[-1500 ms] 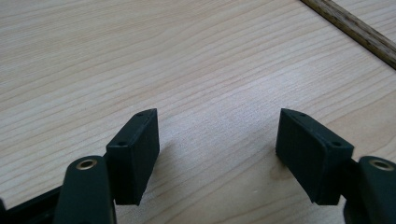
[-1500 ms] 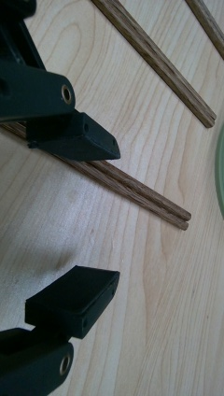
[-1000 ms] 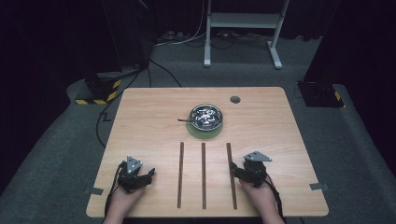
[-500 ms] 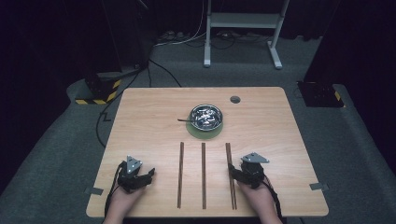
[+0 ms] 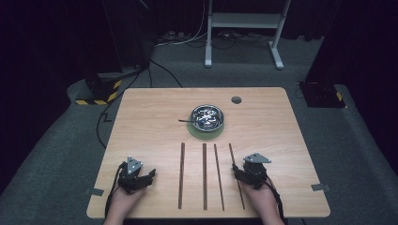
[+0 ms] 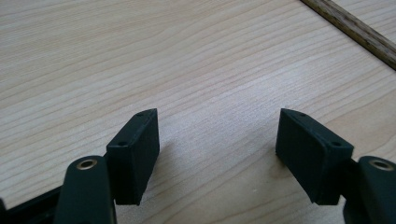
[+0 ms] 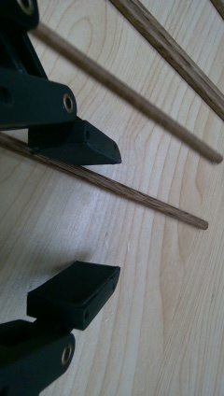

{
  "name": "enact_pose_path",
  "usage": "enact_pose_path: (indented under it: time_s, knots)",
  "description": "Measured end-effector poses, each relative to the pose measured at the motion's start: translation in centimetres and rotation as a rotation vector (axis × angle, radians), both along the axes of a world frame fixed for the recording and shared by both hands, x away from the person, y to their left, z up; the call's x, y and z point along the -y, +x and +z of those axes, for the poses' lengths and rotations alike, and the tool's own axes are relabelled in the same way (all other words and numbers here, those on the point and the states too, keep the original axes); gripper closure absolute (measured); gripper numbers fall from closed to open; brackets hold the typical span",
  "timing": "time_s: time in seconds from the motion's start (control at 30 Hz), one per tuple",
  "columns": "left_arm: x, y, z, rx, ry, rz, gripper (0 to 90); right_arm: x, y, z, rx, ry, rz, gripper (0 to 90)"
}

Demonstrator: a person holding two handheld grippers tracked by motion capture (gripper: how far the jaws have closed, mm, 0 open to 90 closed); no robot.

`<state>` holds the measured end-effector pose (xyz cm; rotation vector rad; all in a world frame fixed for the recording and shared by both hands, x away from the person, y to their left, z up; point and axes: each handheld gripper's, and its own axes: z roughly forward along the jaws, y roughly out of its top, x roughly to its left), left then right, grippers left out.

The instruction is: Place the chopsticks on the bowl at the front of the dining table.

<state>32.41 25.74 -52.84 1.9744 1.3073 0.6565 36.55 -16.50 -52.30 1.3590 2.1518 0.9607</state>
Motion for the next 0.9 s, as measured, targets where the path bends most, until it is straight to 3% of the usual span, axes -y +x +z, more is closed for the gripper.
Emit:
enact_pose_path:
  time_s: [0.17,0.37,0.67,0.9]
  knots:
    - [0.0,0.0,0.0,-0.004,-0.004,-0.001,30.5,0.1,-0.3,0.0,0.015,-0.009,-0.003,55.8]
    - [0.0,0.0,0.0,-0.002,0.000,0.000,30.7,0.5,-0.2,0.2,0.000,-0.005,0.008,70.3]
    - [0.0,0.0,0.0,0.003,-0.005,0.000,30.7,1.4,0.2,0.3,-0.005,-0.008,0.006,77.9]
    - [0.0,0.0,0.0,0.003,-0.005,0.000,30.7,1.7,0.3,0.3,-0.011,-0.001,0.005,73.4]
